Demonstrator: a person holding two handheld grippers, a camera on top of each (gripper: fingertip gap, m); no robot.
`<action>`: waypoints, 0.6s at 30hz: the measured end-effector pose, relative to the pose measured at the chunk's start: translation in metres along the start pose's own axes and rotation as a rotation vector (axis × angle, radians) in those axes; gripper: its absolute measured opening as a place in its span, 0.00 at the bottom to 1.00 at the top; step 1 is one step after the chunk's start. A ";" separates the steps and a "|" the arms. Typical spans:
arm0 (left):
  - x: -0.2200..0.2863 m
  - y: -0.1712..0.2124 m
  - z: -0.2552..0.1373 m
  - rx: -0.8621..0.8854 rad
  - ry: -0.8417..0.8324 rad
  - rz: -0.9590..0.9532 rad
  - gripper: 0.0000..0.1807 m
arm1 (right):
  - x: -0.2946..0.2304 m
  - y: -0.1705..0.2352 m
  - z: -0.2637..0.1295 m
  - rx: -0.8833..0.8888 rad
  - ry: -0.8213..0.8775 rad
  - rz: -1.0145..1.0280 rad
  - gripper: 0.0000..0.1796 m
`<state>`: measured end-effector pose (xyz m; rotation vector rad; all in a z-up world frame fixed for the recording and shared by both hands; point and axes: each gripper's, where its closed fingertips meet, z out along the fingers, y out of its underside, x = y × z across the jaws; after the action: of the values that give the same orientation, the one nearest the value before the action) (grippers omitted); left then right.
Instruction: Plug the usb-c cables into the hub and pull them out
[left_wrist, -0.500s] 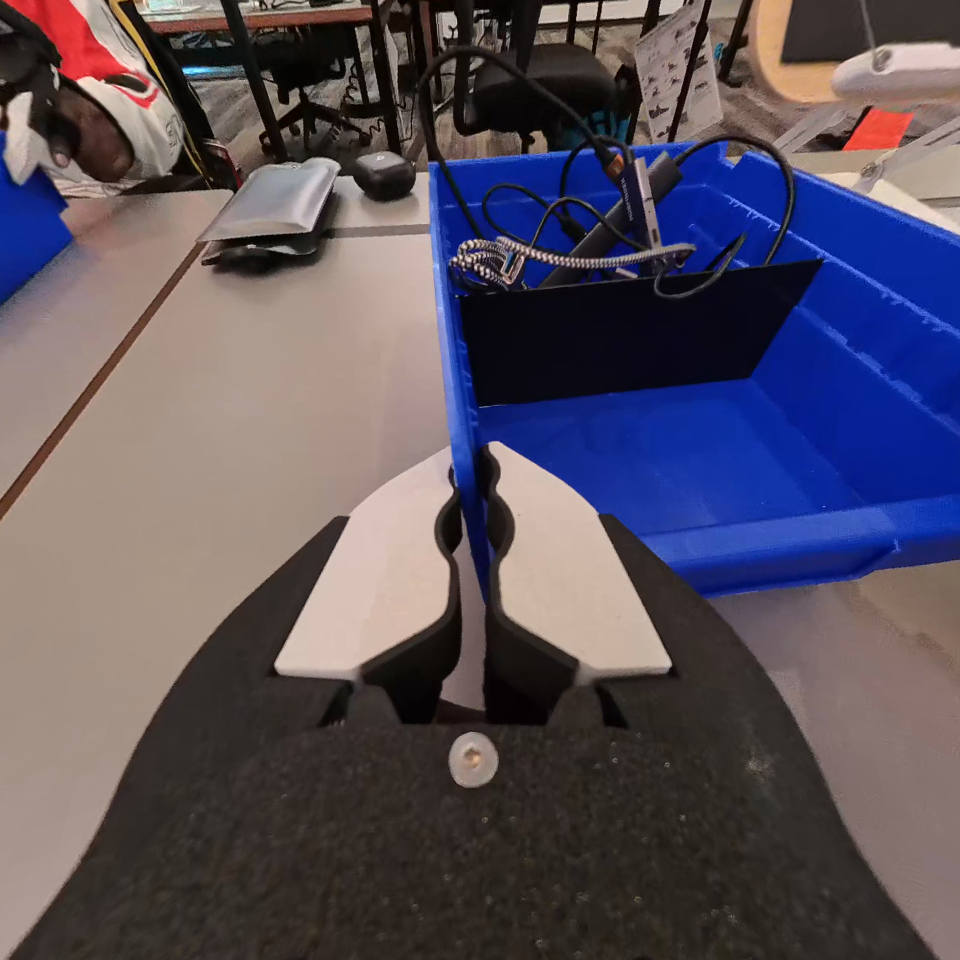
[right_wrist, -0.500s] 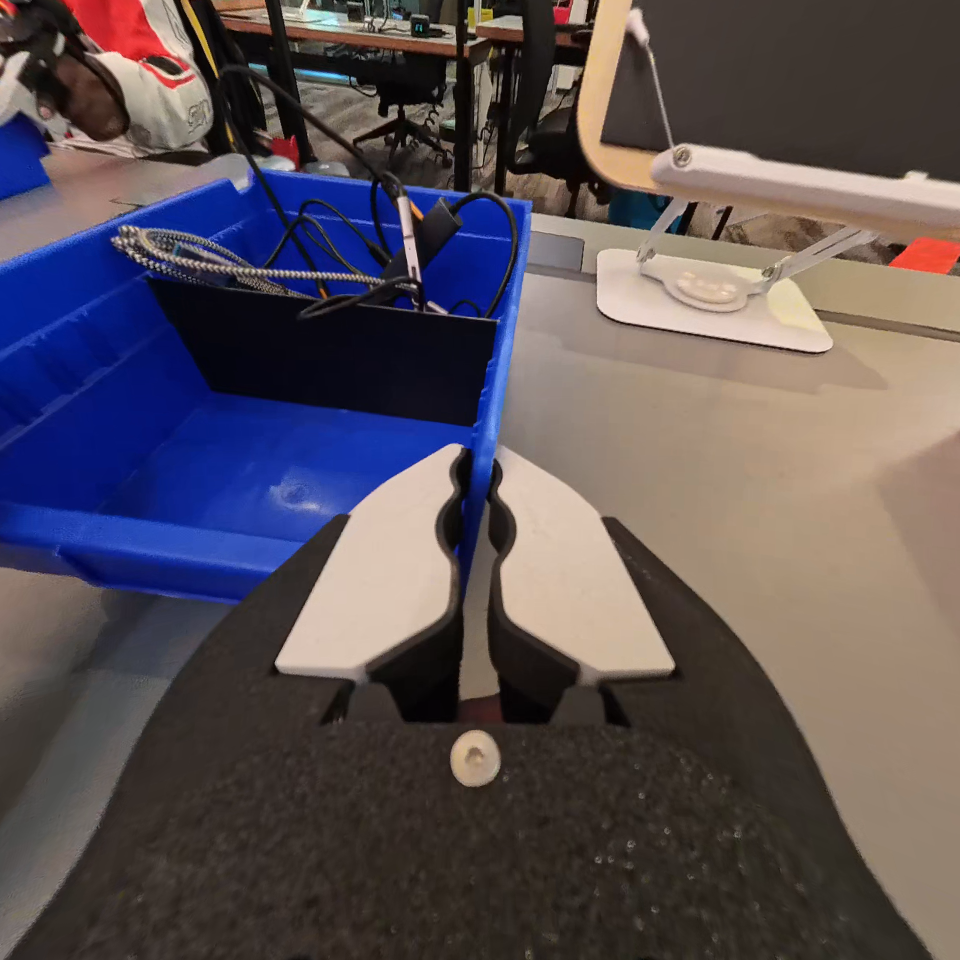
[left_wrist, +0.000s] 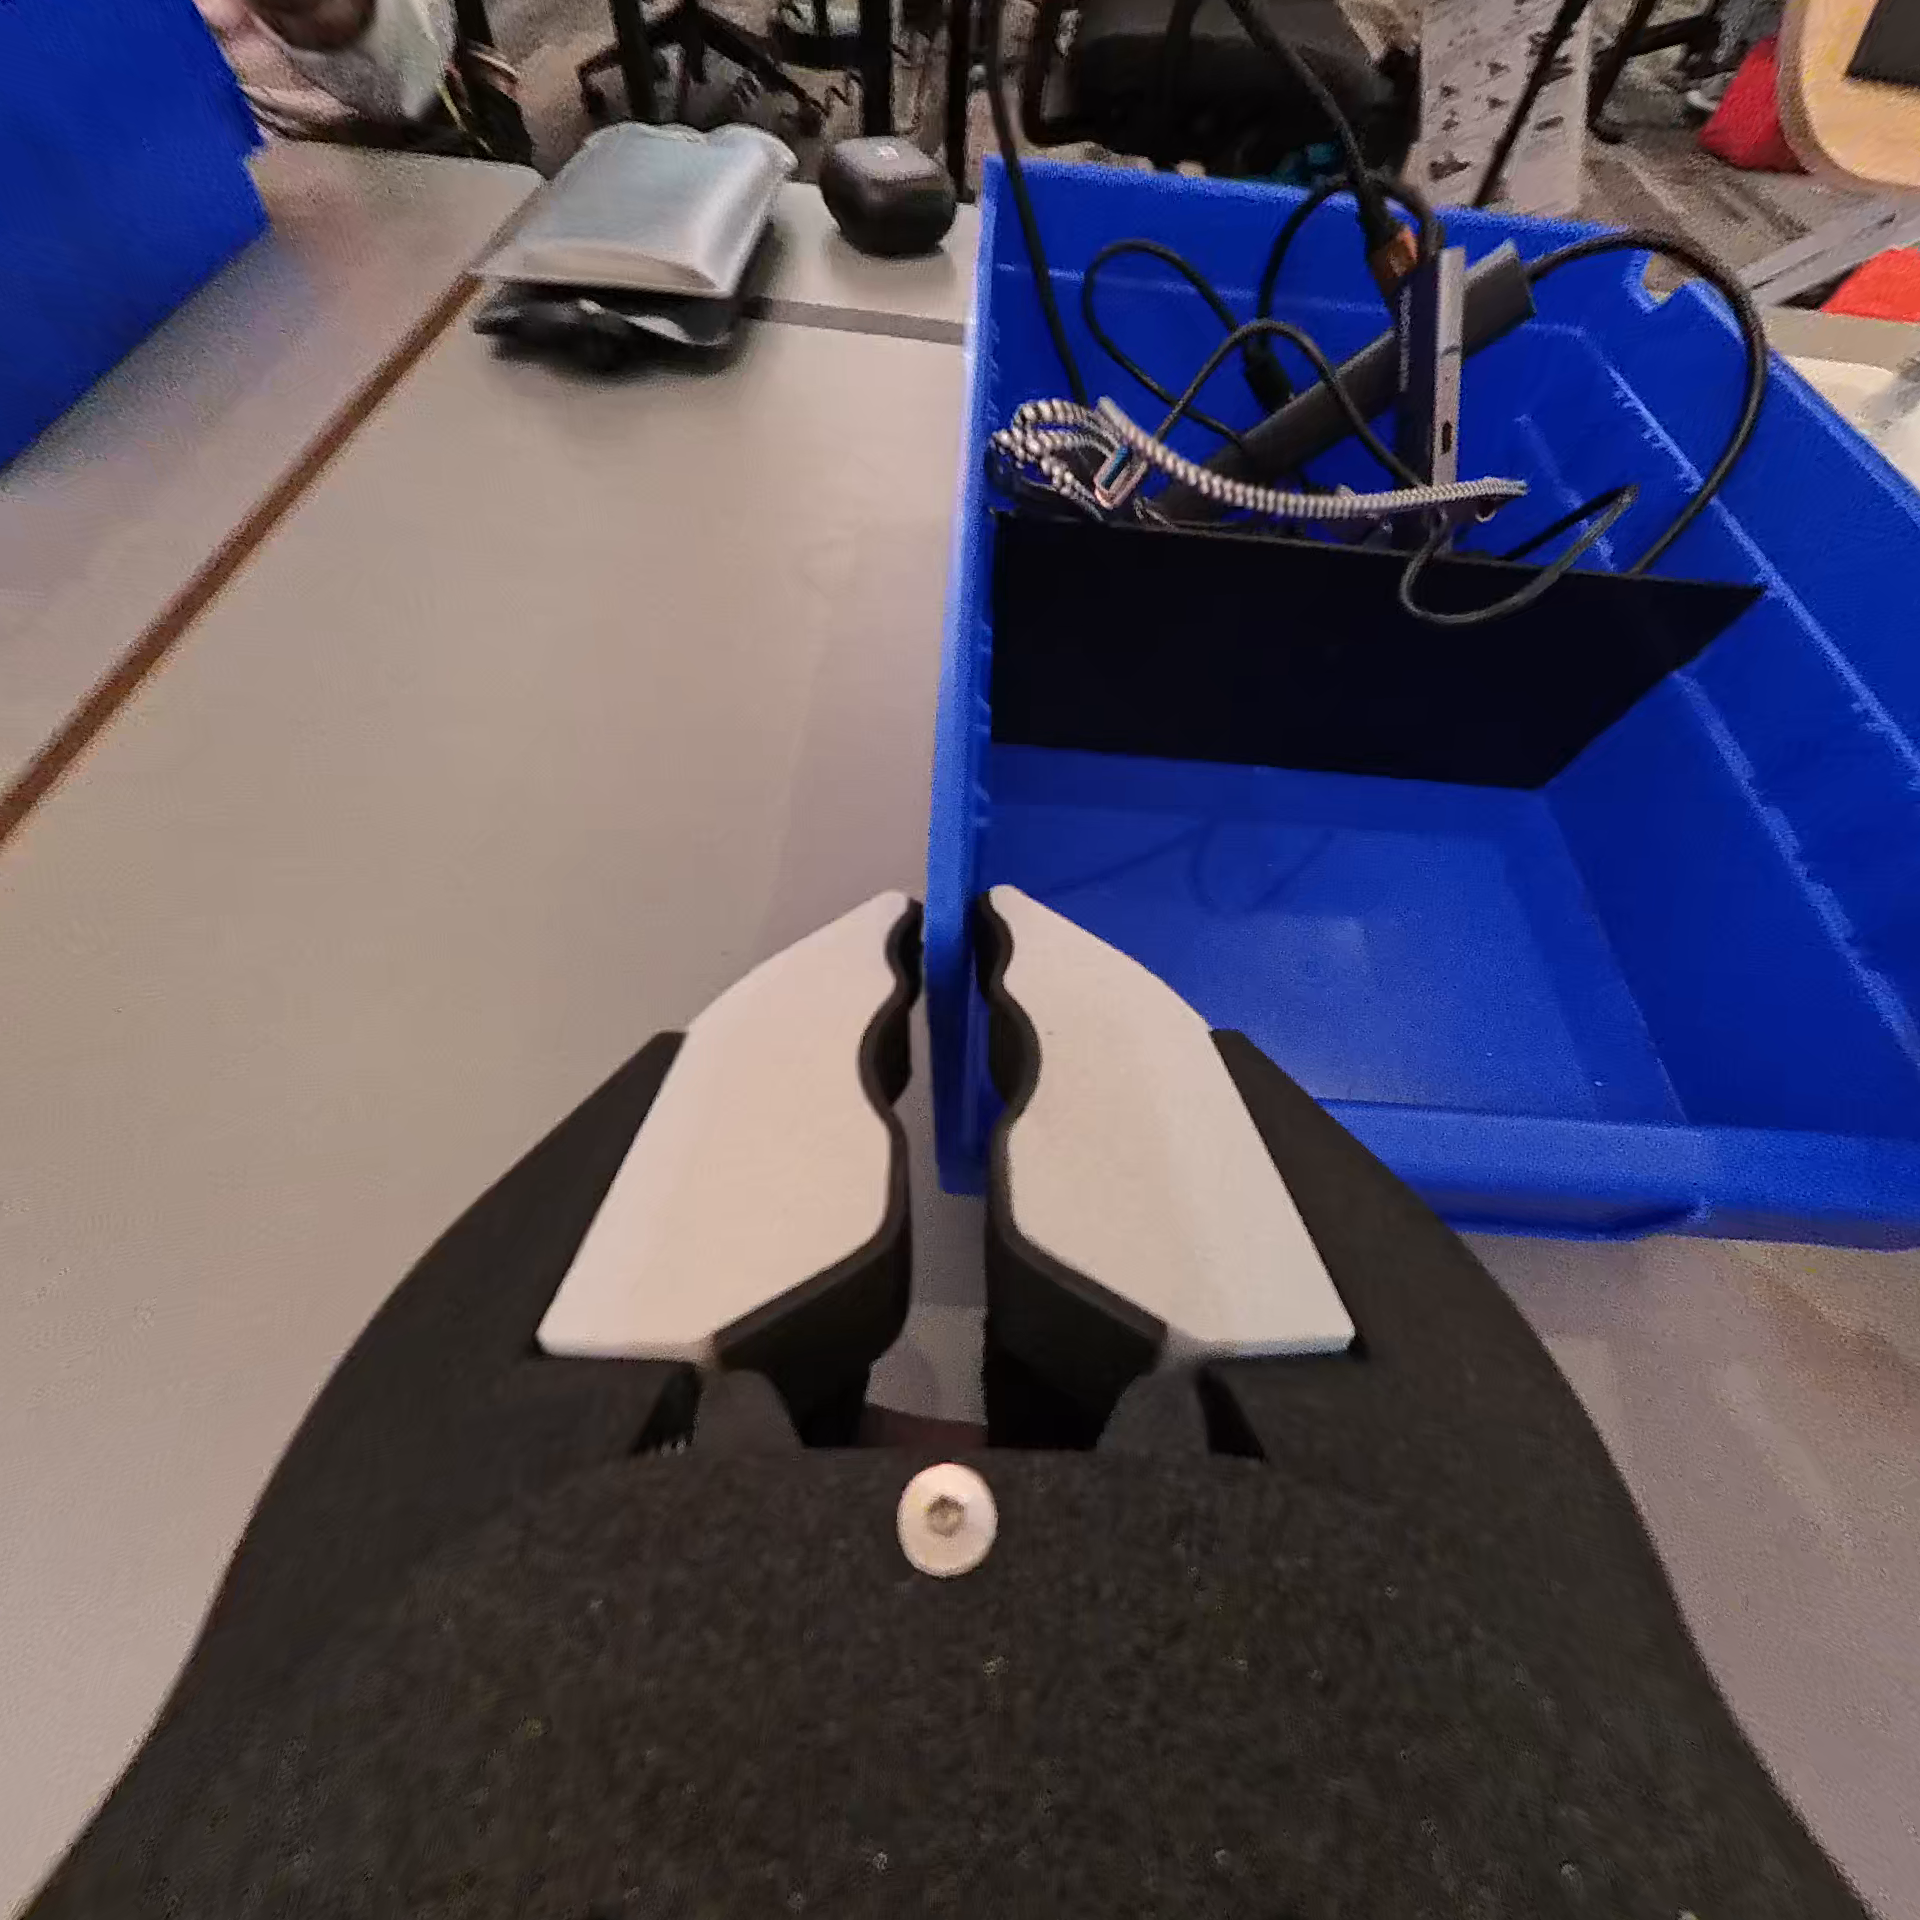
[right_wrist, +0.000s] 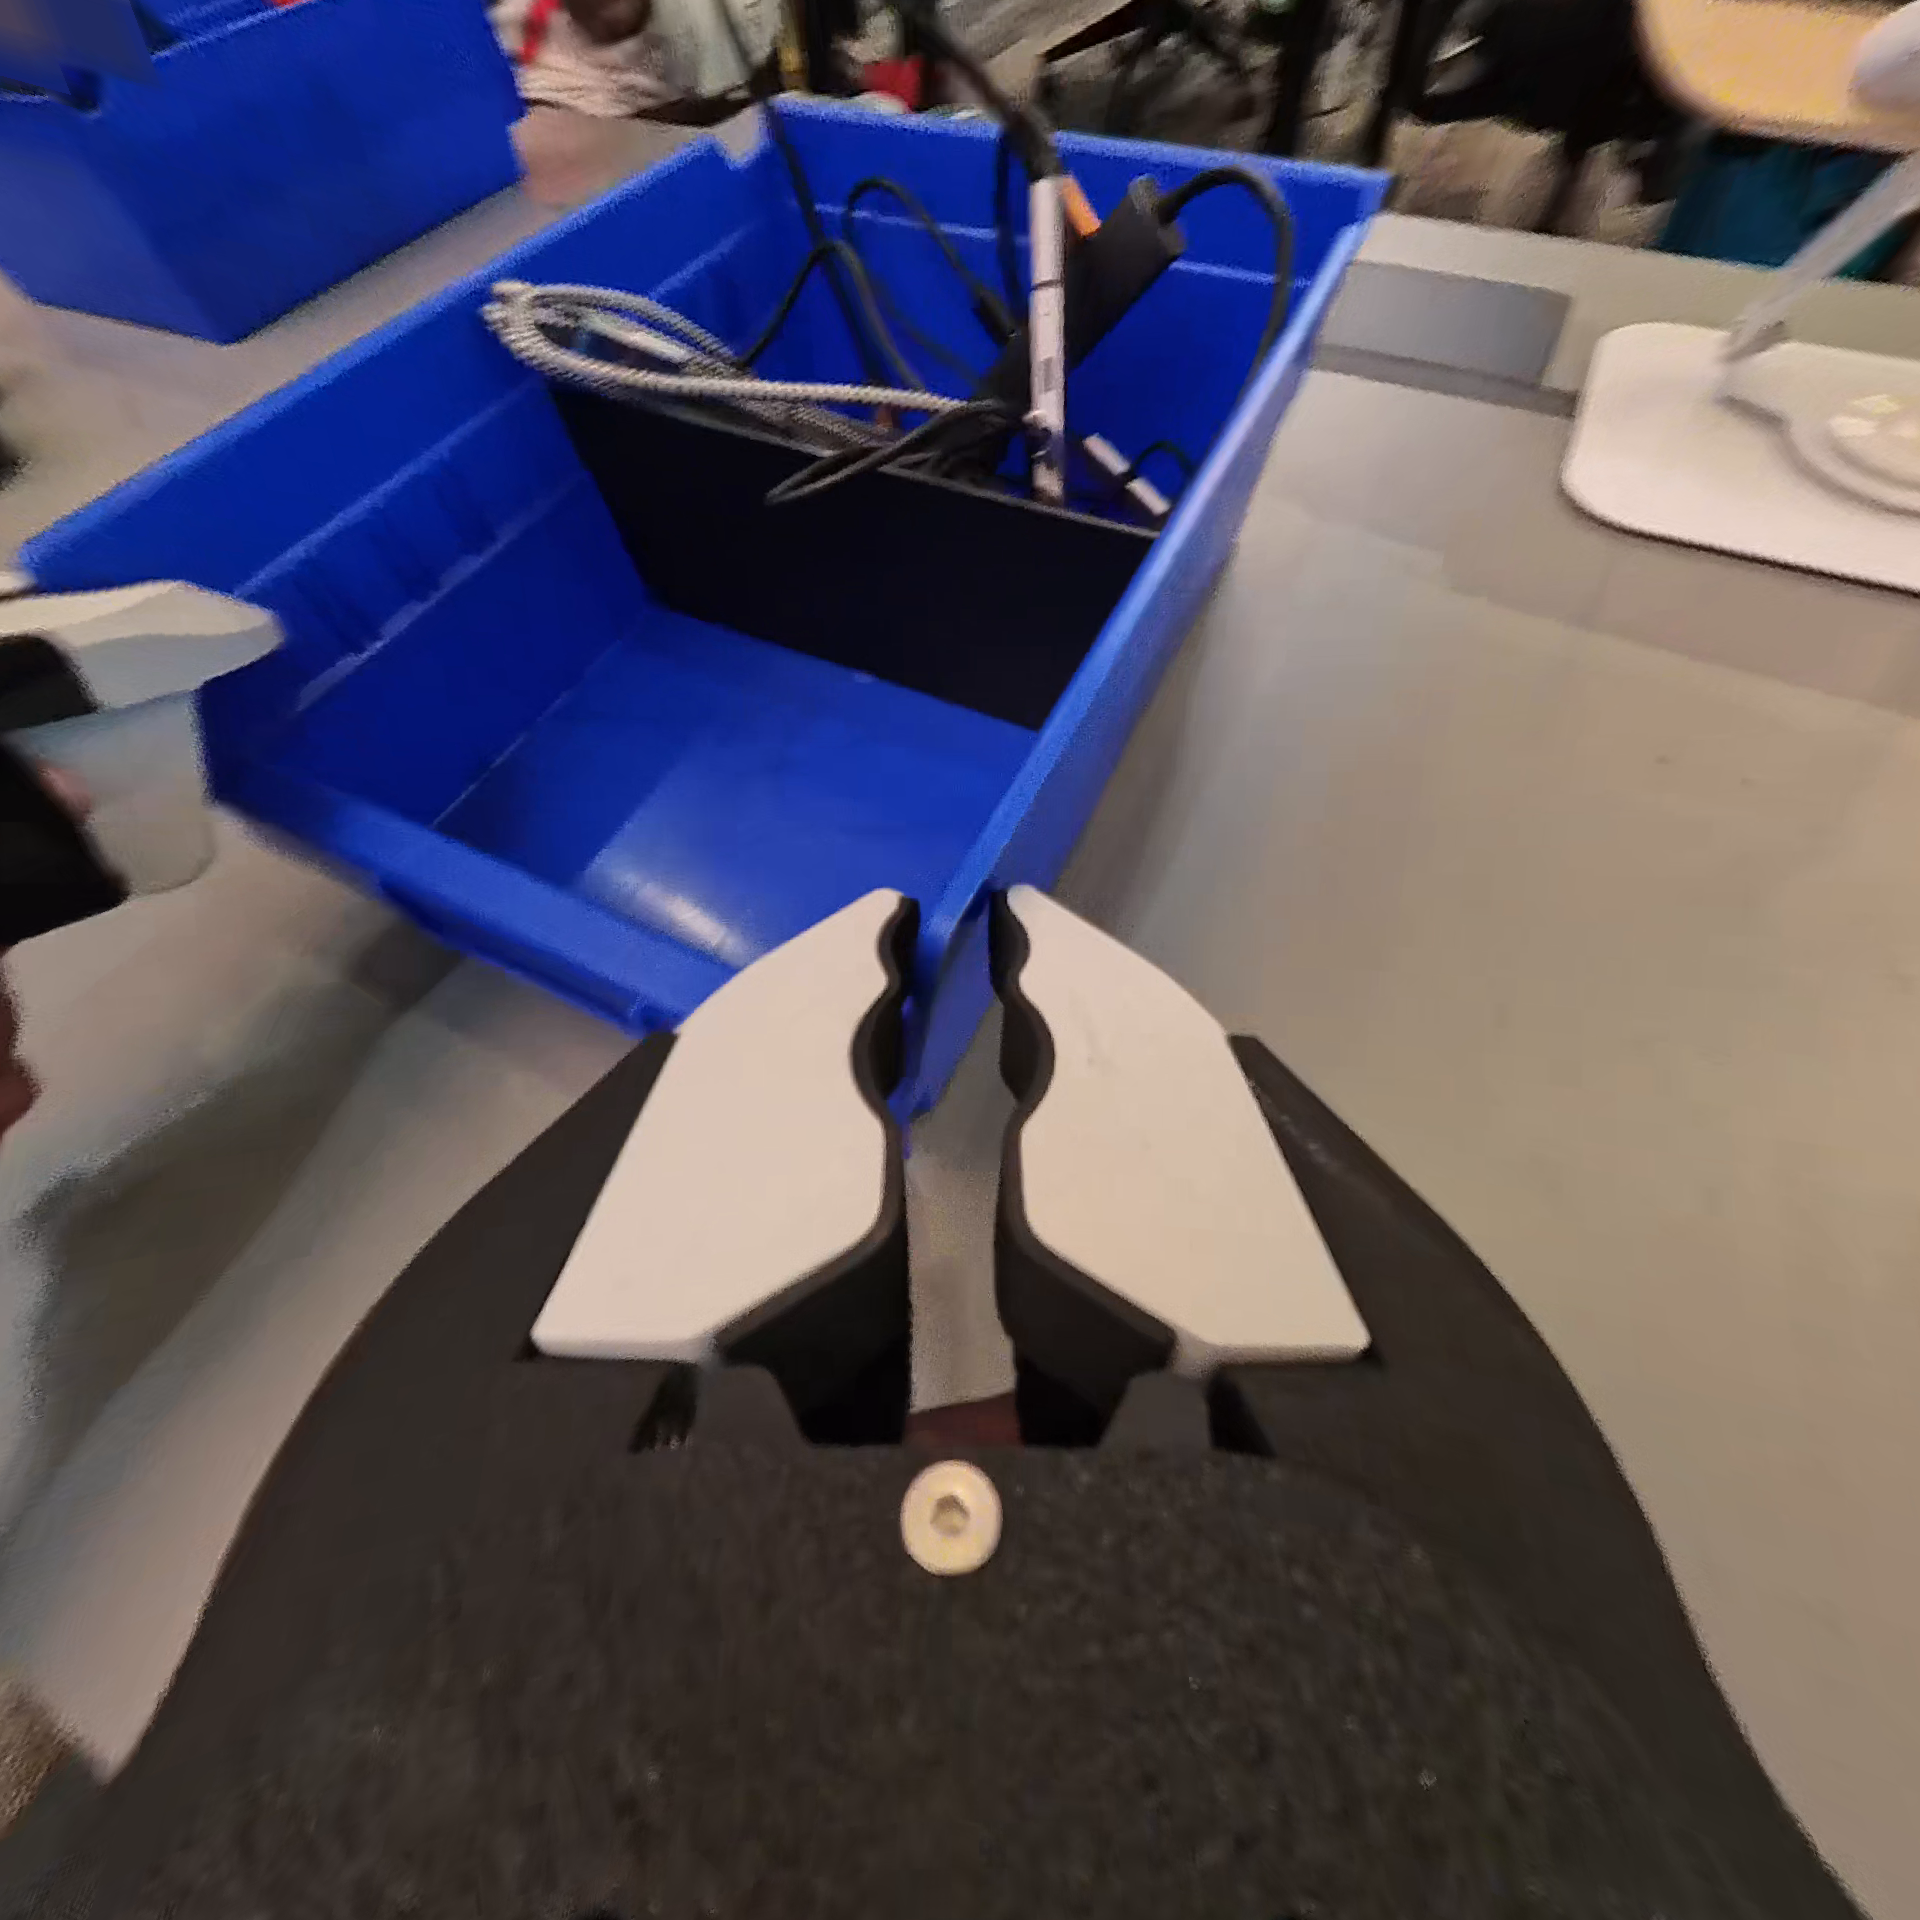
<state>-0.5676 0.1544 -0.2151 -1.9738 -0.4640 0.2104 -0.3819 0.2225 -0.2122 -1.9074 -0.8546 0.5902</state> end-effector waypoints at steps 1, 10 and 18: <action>-0.003 -0.005 -0.005 0.025 -0.031 0.010 0.08 | -0.001 0.001 -0.007 -0.008 -0.044 -0.014 0.09; 0.033 -0.053 -0.063 0.365 -0.020 0.026 0.17 | 0.098 0.022 -0.118 0.073 -0.095 -0.187 0.17; 0.161 -0.017 -0.056 0.168 0.365 -0.105 0.20 | 0.286 0.083 -0.229 0.154 0.204 0.036 0.17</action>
<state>-0.4056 0.1800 -0.1663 -1.7672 -0.2997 -0.1717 -0.0124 0.2866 -0.1976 -1.8102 -0.6270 0.4596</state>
